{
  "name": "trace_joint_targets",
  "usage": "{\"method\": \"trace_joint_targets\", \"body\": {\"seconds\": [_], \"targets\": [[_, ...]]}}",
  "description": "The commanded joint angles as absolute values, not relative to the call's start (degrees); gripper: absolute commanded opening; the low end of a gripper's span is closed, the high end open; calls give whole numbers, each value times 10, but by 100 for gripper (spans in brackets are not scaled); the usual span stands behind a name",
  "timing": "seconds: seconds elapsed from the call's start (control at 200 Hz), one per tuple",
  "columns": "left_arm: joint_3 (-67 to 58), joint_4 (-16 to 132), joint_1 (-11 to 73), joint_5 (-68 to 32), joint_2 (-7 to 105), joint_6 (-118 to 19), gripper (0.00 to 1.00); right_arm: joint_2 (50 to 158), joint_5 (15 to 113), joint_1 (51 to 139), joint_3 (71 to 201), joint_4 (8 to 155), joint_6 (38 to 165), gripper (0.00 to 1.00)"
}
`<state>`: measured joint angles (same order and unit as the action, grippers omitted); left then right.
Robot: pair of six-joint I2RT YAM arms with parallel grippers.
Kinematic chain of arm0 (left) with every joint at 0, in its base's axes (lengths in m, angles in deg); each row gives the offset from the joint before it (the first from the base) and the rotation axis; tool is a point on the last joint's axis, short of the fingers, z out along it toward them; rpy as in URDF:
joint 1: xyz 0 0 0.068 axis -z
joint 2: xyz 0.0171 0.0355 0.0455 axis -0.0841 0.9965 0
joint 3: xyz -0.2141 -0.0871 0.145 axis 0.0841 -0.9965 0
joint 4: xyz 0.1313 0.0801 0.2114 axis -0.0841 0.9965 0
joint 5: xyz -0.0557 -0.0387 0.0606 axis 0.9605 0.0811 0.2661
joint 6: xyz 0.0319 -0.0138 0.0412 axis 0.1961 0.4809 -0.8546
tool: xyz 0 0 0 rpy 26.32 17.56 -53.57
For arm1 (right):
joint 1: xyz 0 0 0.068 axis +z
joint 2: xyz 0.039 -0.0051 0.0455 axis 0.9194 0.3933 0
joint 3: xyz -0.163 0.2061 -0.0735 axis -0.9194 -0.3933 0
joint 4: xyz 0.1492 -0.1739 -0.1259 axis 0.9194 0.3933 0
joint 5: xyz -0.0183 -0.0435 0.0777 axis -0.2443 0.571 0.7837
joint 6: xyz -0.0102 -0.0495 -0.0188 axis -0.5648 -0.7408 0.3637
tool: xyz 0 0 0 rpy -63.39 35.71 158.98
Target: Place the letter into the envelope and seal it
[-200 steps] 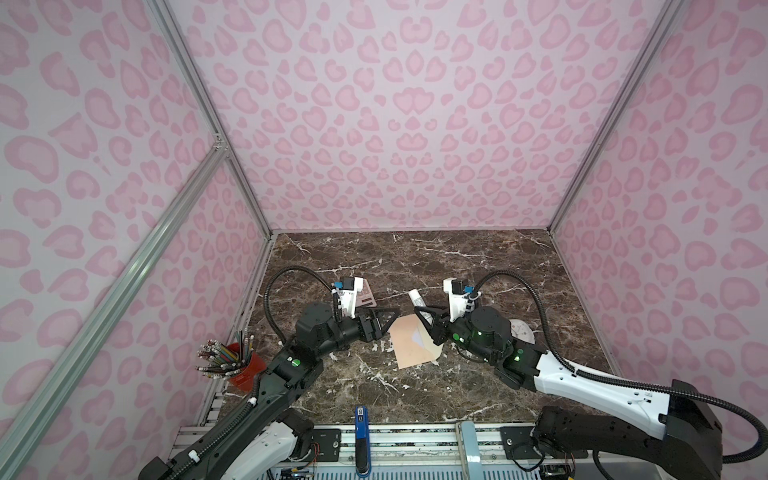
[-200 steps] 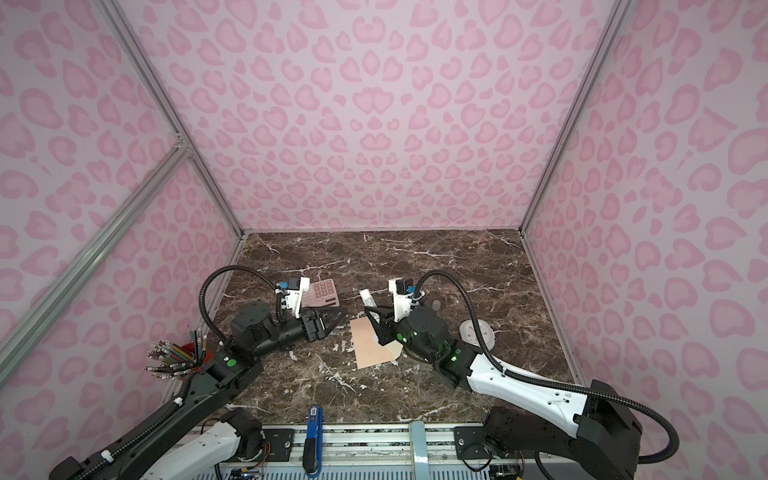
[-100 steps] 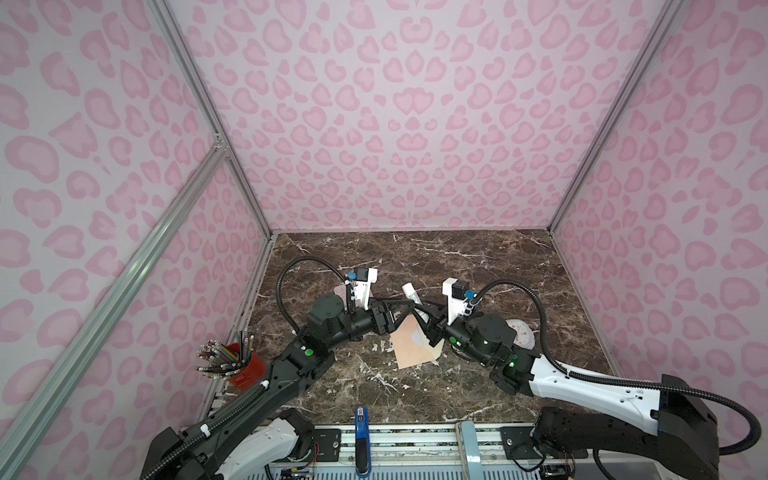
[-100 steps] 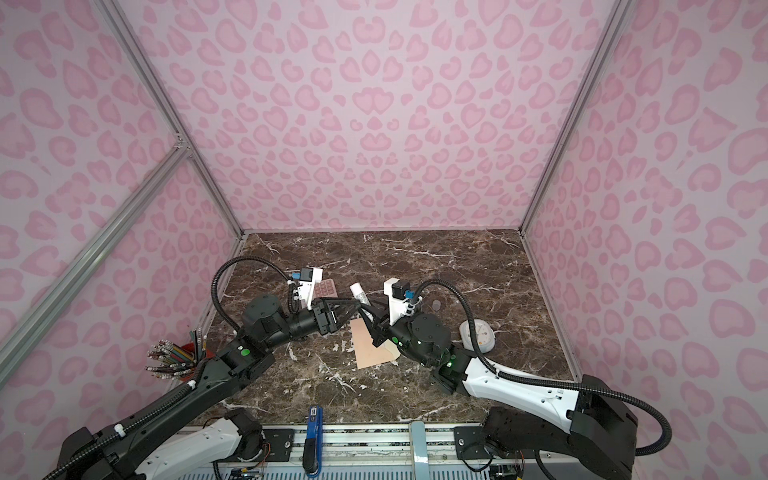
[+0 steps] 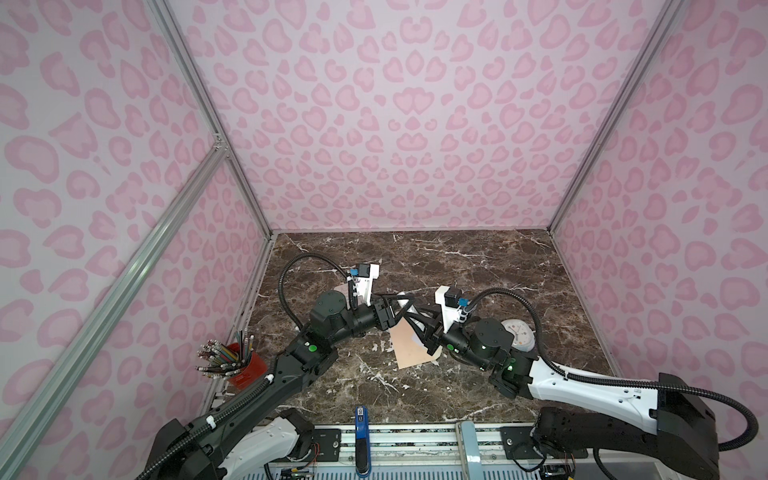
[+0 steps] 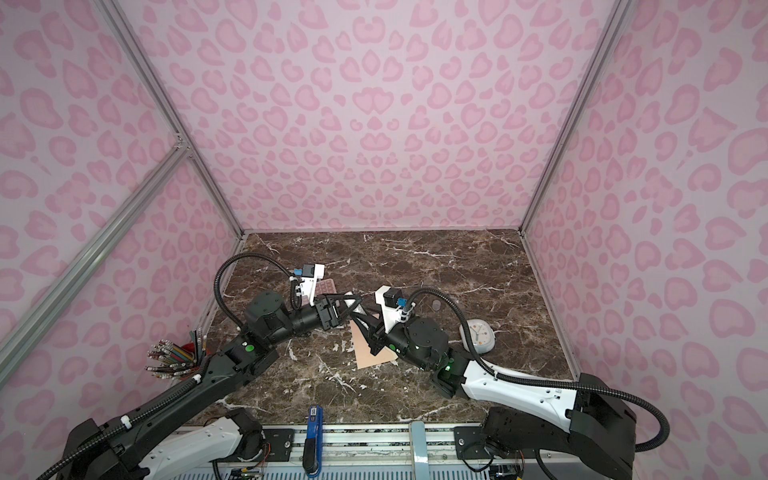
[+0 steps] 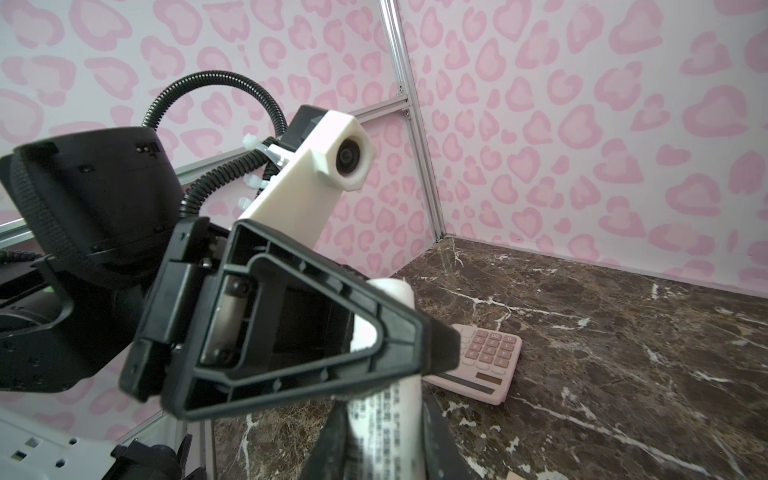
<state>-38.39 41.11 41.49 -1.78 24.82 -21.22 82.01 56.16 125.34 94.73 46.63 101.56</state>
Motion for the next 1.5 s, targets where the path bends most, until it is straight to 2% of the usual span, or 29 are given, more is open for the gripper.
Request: {"method": "trace_joint_targets", "body": {"seconds": [0.0, 0.055, 0.085, 0.19, 0.445, 0.545, 0.7, 0.84, 0.975, 1.39, 1.495], "targets": [[-377, 385, 416, -11, 251, -208, 41, 820, 571, 1257, 941, 441, 999, 0], [-378, 384, 417, -8, 252, -207, 38, 820, 568, 1256, 939, 440, 999, 0], [-376, 384, 417, -6, 253, -208, 31, 820, 566, 1257, 938, 440, 999, 0], [-378, 384, 420, -5, 256, -209, 24, 819, 565, 1257, 934, 437, 998, 0], [-375, 405, 422, -4, 259, -223, 11, 810, 564, 1259, 922, 446, 1001, 28], [-368, 423, 422, -8, 260, -236, 10, 806, 571, 1260, 915, 455, 1006, 35], [-353, 464, 422, -16, 265, -263, 10, 801, 584, 1265, 905, 473, 1011, 40], [-343, 483, 422, -5, 272, -279, 9, 796, 587, 1268, 899, 482, 1010, 38], [-334, 496, 422, 14, 280, -292, 9, 800, 589, 1268, 903, 496, 1003, 32], [-327, 503, 423, 34, 279, -305, 8, 821, 589, 1267, 909, 511, 1011, 32], [-330, 497, 423, 38, 278, -303, 9, 820, 585, 1267, 911, 511, 1017, 23]]}}
